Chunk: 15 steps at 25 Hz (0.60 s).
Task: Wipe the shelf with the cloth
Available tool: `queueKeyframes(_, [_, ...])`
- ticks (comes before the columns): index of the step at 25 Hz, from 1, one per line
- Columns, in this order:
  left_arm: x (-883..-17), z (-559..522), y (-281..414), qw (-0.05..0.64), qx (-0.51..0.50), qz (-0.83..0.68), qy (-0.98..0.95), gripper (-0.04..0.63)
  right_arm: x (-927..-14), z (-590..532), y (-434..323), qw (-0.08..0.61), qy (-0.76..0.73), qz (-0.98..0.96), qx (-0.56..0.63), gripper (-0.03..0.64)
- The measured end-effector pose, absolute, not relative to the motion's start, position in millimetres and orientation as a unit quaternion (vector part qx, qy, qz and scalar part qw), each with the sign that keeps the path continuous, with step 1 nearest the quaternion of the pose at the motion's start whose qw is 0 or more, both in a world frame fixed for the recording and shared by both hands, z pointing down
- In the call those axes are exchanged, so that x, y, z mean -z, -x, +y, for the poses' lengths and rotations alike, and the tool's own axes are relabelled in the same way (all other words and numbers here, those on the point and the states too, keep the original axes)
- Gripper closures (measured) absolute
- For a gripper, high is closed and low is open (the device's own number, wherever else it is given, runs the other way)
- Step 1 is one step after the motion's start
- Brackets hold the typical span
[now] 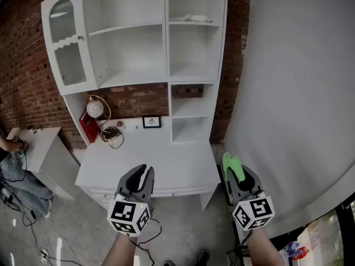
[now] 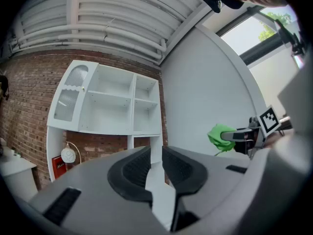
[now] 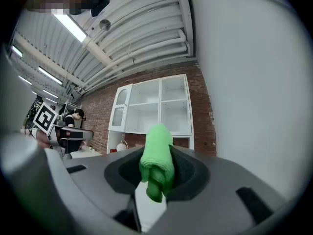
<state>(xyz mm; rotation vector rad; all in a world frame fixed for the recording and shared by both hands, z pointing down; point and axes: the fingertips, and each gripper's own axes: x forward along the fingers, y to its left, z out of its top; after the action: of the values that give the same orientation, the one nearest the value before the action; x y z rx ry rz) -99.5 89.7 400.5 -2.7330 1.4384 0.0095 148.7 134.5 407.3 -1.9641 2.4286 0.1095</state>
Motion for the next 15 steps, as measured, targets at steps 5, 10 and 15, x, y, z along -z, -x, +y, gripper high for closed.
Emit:
queueKeyframes(5, [-401, 84, 77, 0.021, -0.006, 0.471, 0.882, 0.523, -412, 126, -166, 0.008, 0.618, 0.785, -0.027, 0.509])
queueKeyframes(10, [-401, 76, 57, 0.021, -0.004, 0.48, 0.877, 0.523, -415, 116, -182, 0.021, 0.608, 0.793, -0.016, 0.509])
queueKeyframes(15, [-404, 66, 34, 0.019, 0.0, 0.489, 0.872, 0.523, -420, 103, -201, 0.023, 0.598, 0.801, -0.032, 0.508])
